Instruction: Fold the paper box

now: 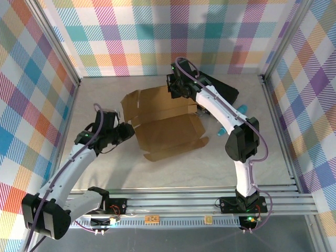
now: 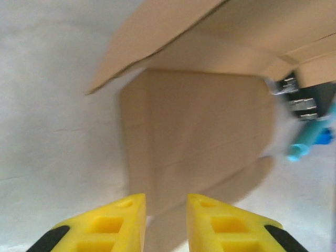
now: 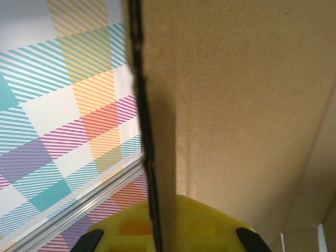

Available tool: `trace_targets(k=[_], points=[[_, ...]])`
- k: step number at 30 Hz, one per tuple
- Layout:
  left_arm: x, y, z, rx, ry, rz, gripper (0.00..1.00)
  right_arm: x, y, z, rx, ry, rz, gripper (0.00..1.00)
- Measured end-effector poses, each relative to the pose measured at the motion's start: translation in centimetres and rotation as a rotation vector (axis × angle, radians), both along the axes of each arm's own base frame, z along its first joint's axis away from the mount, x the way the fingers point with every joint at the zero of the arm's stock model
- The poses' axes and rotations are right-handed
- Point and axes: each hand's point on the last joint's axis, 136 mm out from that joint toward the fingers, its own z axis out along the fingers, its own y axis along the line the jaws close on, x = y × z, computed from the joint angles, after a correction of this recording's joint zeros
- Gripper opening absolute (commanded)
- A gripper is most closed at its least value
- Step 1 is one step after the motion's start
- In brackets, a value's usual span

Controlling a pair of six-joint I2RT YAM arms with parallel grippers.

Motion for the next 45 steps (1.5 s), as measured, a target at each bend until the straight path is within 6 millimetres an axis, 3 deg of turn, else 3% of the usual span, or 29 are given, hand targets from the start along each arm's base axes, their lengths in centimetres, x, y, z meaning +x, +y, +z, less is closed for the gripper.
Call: trace_targets(k=[5, 10, 14, 21, 24, 29, 34, 38, 45], points=[[1.4, 2.2, -4.3, -0.030, 0.018, 0.115, 0.43, 0.5, 0.3, -0.3, -0.013, 0.015, 0.003, 0.00], [5.0, 0.9, -5.5, -0.100, -0.009, 0.112, 0.49, 0.5, 0.3, -2.2, -0.040, 0.060, 0.003, 0.00], [6.6, 0.4, -6.8, -0.104, -0.017, 0.091, 0.52, 1.0, 0.7, -2.8, -0.046, 0.079, 0.008, 0.00], [9.0, 0.1, -6.7, -0.042, -0.115, 0.023, 0.53, 1.4, 0.6, -1.3, -0.034, 0.080, 0.007, 0.00], [9.8, -0.2, -6.9, -0.034, -0.145, 0.001, 0.45, 1.4, 0.5, -0.9, -0.028, 0.078, 0.007, 0.00], [10.3, -1.7, -7.3, -0.015, -0.154, -0.033, 0.41, 1.7, 0.2, -1.4, -0.032, 0.089, 0.001, 0.00], [10.5, -3.8, -5.9, 0.060, -0.187, -0.074, 0.41, 2.5, -1.0, -1.8, -0.030, 0.098, -0.027, 0.00], [10.7, -4.3, -5.3, 0.143, -0.195, -0.106, 0.41, 2.7, -1.1, -1.8, -0.022, 0.099, -0.036, 0.00], [12.0, -5.6, -7.0, 0.297, -0.154, -0.214, 0.40, 3.1, -1.3, -2.0, -0.023, 0.097, -0.048, 0.00]])
